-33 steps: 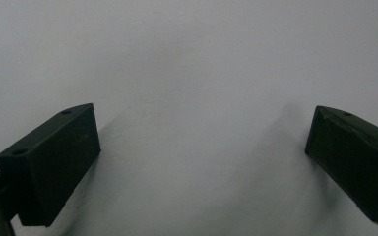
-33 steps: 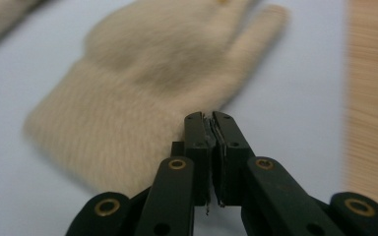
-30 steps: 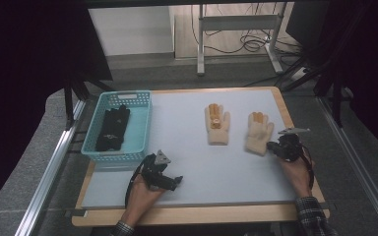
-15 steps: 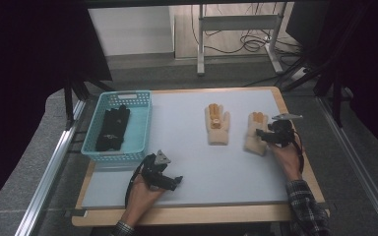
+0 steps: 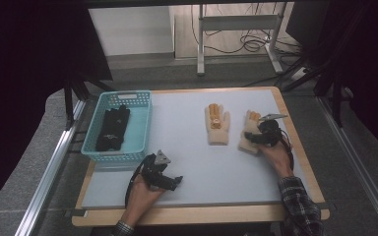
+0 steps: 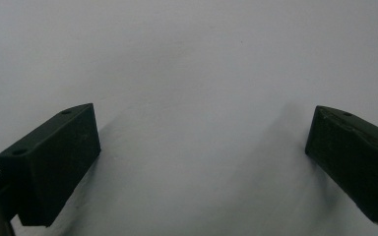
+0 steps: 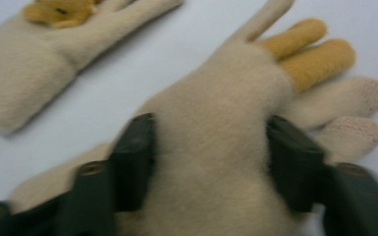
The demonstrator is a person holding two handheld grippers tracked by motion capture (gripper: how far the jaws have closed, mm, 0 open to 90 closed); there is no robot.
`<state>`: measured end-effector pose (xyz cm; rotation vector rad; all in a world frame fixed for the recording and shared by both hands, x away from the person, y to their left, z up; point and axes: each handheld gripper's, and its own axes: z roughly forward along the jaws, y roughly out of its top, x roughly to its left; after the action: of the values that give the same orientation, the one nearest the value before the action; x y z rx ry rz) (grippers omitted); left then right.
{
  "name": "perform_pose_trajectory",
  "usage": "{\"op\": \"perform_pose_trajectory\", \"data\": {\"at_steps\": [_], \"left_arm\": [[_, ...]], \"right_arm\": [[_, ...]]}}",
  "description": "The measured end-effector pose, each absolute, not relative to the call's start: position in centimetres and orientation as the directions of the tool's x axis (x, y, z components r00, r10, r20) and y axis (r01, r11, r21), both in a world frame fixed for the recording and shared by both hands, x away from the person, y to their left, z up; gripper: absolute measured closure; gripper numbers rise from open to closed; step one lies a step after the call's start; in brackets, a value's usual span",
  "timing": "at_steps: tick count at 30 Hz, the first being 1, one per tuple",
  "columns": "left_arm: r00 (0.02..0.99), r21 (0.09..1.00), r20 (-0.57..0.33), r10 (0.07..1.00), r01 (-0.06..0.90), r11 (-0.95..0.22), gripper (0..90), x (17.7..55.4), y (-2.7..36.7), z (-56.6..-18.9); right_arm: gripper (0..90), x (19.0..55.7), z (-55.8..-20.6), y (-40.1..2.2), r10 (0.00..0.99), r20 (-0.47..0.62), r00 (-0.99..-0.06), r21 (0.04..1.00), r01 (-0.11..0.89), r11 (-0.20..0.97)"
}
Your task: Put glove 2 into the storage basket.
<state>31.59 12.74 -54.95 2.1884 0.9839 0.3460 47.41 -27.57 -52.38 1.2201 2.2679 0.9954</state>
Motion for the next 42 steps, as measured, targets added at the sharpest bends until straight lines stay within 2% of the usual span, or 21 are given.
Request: {"op": "perform_pose_trajectory", "data": {"at_steps": [1, 4, 9, 19, 29, 35, 42], "left_arm": [[0.676, 0.695, -0.041, 0.736, 0.549, -0.465, 0.4, 31.6, 12.7, -55.0], [0.675, 0.695, -0.041, 0.736, 0.549, -0.465, 0.4, 31.6, 12.7, -55.0], [0.675, 0.695, -0.041, 0.736, 0.549, -0.464, 0.4, 31.6, 12.7, -55.0], [0.675, 0.695, -0.041, 0.737, 0.549, -0.464, 0.4, 31.6, 12.7, -55.0], [0.675, 0.695, -0.041, 0.737, 0.549, -0.464, 0.4, 31.6, 12.7, -55.0], [0.675, 0.697, -0.039, 0.737, 0.547, -0.464, 0.4, 31.6, 12.7, -55.0], [0.673, 0.697, -0.041, 0.738, 0.548, -0.461, 0.5, 31.6, 12.7, -55.0]], "right_arm": [[50.2, 47.3, -52.3, -27.5, 0.829, 0.008, -0.559, 0.735, 0.566, 0.374], [57.3, 47.1, -52.1, -27.2, 0.830, 0.016, -0.557, 0.725, 0.578, 0.374], [60.5, 46.8, -51.7, -27.3, 0.838, 0.043, -0.544, 0.728, 0.591, 0.346], [60.6, 43.7, -48.5, -26.8, 0.792, 0.071, -0.606, 0.780, 0.529, 0.335], [59.8, 38.6, -46.1, -22.2, 0.663, 0.087, -0.744, 0.805, 0.444, 0.392], [59.1, 36.2, -46.6, -18.5, 0.578, 0.089, -0.811, 0.795, 0.407, 0.449], [56.4, 34.5, -50.1, -14.5, 0.533, 0.100, -0.840, 0.768, 0.406, 0.495]]}}
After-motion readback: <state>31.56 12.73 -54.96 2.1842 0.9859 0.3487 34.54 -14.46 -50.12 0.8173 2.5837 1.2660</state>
